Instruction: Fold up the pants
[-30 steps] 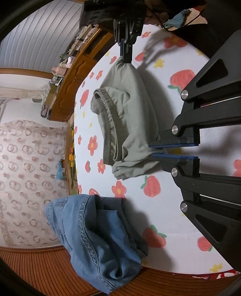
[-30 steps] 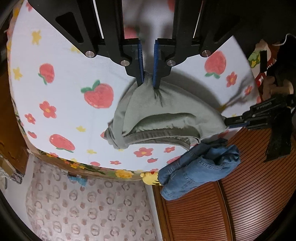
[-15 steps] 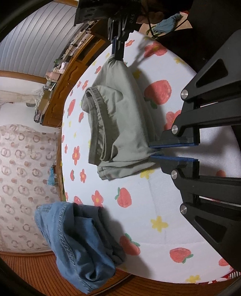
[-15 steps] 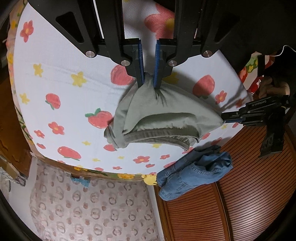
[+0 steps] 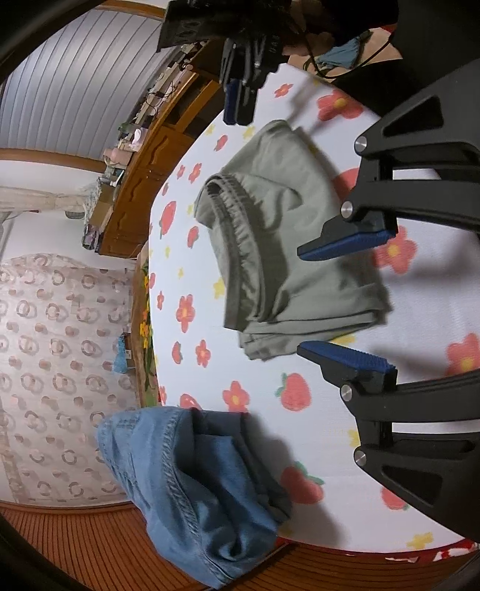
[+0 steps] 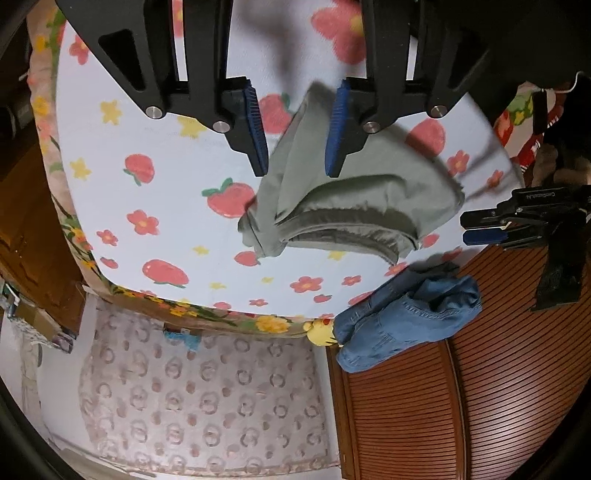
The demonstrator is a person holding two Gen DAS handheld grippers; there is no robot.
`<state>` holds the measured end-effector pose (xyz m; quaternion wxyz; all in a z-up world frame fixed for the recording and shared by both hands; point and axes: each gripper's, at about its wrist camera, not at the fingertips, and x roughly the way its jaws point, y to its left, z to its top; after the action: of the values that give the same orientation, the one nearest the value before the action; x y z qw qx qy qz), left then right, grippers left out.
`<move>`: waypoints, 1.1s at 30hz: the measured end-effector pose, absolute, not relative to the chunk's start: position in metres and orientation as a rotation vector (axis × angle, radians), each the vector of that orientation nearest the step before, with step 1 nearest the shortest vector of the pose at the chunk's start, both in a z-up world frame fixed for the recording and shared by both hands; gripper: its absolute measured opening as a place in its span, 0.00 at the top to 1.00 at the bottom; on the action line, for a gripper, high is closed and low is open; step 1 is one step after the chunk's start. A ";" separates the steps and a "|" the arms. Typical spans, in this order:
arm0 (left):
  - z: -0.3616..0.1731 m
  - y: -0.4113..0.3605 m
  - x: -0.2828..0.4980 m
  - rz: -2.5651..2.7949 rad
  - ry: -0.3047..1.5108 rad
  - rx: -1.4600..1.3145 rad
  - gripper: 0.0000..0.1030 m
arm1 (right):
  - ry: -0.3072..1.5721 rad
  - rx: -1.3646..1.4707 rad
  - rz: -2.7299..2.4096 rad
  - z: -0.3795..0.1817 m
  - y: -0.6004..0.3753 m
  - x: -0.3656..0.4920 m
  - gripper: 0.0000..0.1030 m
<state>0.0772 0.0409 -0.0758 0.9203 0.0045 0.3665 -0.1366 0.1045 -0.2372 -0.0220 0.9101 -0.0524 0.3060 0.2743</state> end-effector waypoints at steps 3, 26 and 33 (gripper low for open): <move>-0.079 0.036 0.090 -0.302 0.768 0.026 0.55 | 0.643 -0.104 0.564 -0.030 -0.230 0.117 0.64; -0.098 0.022 0.140 -0.330 0.843 0.093 0.78 | 0.681 -0.075 0.566 -0.052 -0.215 0.158 0.64; -0.088 0.024 0.135 -0.333 0.800 0.079 0.95 | 0.680 -0.050 0.563 -0.054 -0.217 0.160 0.64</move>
<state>0.1354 0.0239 -0.0883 0.9068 0.0382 0.3875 -0.1615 0.1602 -0.2173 -0.0538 0.9038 -0.0242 0.3292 0.2724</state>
